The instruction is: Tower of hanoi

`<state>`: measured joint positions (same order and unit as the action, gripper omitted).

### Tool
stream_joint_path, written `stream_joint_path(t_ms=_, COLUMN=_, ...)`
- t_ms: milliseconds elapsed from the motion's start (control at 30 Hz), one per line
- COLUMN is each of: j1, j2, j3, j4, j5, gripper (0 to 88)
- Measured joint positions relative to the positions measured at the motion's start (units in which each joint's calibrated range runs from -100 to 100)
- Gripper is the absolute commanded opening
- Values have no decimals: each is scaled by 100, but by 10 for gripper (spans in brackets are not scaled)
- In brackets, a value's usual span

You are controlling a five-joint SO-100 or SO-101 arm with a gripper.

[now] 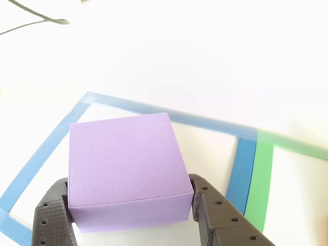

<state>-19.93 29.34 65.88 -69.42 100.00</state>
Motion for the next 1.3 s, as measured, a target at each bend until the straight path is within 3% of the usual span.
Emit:
stream_joint_path(t_ms=933, j1=33, j2=211, j3=-165, j4=-289, j5=0, gripper=366)
stream_joint_path(t_ms=1133, j1=33, j2=-414, j3=0, j4=-56, j5=0, gripper=351)
stream_joint_path(t_ms=1300, j1=33, j2=-1916, j3=209, j4=1067, j5=0, gripper=297)
